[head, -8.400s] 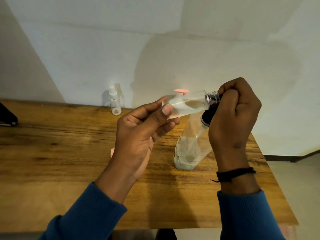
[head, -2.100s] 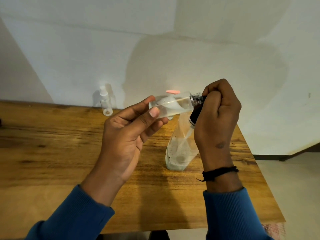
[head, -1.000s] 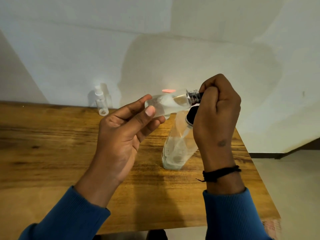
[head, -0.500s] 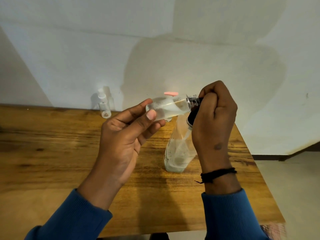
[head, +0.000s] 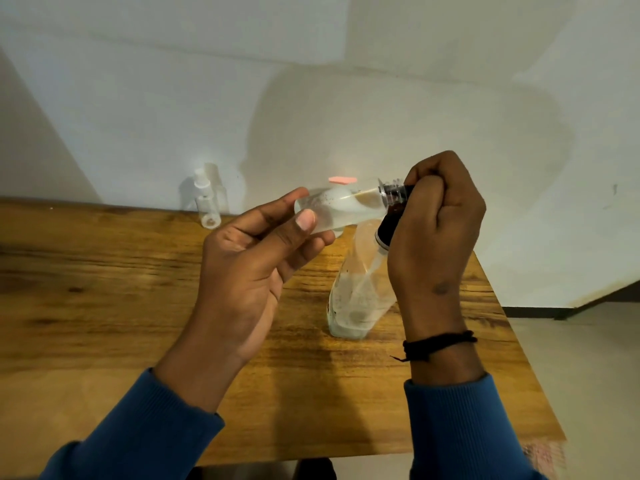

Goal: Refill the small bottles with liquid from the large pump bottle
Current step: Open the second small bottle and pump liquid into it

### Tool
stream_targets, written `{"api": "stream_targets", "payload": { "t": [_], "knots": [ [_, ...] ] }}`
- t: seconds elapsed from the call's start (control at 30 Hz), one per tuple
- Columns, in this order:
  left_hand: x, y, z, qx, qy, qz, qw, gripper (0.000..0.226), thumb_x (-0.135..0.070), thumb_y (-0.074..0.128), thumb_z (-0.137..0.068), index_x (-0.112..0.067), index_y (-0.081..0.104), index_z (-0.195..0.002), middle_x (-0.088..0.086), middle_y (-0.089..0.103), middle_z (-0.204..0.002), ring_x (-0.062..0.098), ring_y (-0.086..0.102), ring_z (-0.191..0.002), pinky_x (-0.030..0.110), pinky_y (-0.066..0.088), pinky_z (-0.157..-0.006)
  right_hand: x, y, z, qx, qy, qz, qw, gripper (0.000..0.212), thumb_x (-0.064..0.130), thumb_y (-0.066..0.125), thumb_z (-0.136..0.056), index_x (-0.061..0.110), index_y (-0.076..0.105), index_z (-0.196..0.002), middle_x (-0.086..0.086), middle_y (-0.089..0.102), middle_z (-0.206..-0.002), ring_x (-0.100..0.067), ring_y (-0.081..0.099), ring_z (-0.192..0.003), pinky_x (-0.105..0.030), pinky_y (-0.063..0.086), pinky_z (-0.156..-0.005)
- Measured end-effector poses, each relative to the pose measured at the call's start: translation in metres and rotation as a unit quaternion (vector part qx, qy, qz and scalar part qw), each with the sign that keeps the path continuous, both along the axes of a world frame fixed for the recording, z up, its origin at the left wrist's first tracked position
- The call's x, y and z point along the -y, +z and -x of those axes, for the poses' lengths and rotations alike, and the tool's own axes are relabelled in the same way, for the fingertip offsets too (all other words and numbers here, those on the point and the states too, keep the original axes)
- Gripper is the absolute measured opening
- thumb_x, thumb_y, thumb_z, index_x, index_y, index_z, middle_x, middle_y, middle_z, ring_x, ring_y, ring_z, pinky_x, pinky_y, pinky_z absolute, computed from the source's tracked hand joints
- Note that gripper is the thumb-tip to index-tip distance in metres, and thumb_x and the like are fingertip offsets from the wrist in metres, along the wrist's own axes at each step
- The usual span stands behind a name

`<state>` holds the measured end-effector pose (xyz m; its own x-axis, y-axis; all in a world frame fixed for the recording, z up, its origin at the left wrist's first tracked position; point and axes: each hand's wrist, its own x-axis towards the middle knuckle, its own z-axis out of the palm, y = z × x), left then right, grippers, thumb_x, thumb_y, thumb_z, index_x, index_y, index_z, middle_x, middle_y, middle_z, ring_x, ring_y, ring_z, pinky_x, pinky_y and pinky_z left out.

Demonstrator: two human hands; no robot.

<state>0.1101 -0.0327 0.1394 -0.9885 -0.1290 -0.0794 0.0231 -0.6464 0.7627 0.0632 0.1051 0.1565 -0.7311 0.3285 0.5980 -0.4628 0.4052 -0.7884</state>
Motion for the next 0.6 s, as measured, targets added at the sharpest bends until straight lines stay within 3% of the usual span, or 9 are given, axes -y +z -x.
{"api": "stream_targets", "payload": {
  "t": [0.1, 0.23, 0.4, 0.53, 0.6],
  "knots": [
    [0.0007, -0.0009, -0.0014, 0.003, 0.004, -0.004, 1.000, 0.044, -0.011, 0.070, -0.072, -0.002, 0.068, -0.115, 0.015, 0.076, -0.101, 0.024, 0.074, -0.080, 0.020, 0.058, -0.068, 0.0021, -0.0038, 0.0006, 0.011, 0.007, 0.019, 1.000, 0.022, -0.001, 0.034, -0.089, 0.008, 0.047, -0.073, 0.007, 0.038, -0.057, -0.006, 0.035, -0.050, -0.022, 0.029, -0.047],
    [0.0006, 0.0004, -0.0015, 0.005, 0.000, -0.003, 1.000, 0.044, -0.011, 0.070, -0.071, -0.004, 0.069, -0.114, 0.013, 0.076, -0.100, 0.024, 0.074, -0.080, 0.020, 0.058, -0.069, -0.0011, 0.0013, -0.0008, 0.009, 0.000, 0.000, 1.000, 0.021, 0.000, 0.035, -0.088, 0.008, 0.048, -0.073, 0.008, 0.039, -0.057, -0.006, 0.037, -0.051, -0.016, 0.028, -0.048],
    [0.0011, -0.0011, -0.0015, 0.006, 0.002, -0.006, 1.000, 0.042, -0.010, 0.070, -0.072, -0.003, 0.069, -0.113, 0.013, 0.076, -0.099, 0.024, 0.074, -0.080, 0.020, 0.058, -0.069, 0.0019, -0.0029, -0.0001, 0.020, 0.005, 0.023, 1.000, 0.021, 0.001, 0.035, -0.088, 0.005, 0.049, -0.073, 0.006, 0.039, -0.055, -0.006, 0.036, -0.050, -0.023, 0.028, -0.045],
    [0.0002, 0.0010, -0.0009, 0.006, -0.002, -0.002, 1.000, 0.041, -0.010, 0.069, -0.072, -0.004, 0.069, -0.113, 0.012, 0.076, -0.098, 0.023, 0.074, -0.079, 0.020, 0.058, -0.069, -0.0017, 0.0018, -0.0006, 0.011, -0.003, 0.005, 1.000, 0.022, -0.001, 0.035, -0.089, 0.006, 0.049, -0.073, 0.007, 0.039, -0.056, -0.005, 0.038, -0.050, -0.018, 0.028, -0.047],
    [0.0006, 0.0005, -0.0008, 0.007, 0.002, 0.002, 1.000, 0.041, -0.009, 0.069, -0.072, -0.003, 0.069, -0.112, 0.012, 0.076, -0.097, 0.023, 0.074, -0.079, 0.020, 0.058, -0.069, 0.0013, -0.0009, -0.0002, 0.014, -0.001, 0.022, 1.000, 0.022, 0.000, 0.035, -0.088, 0.008, 0.047, -0.072, 0.008, 0.038, -0.054, -0.007, 0.036, -0.048, -0.021, 0.028, -0.046]
  ]
}}
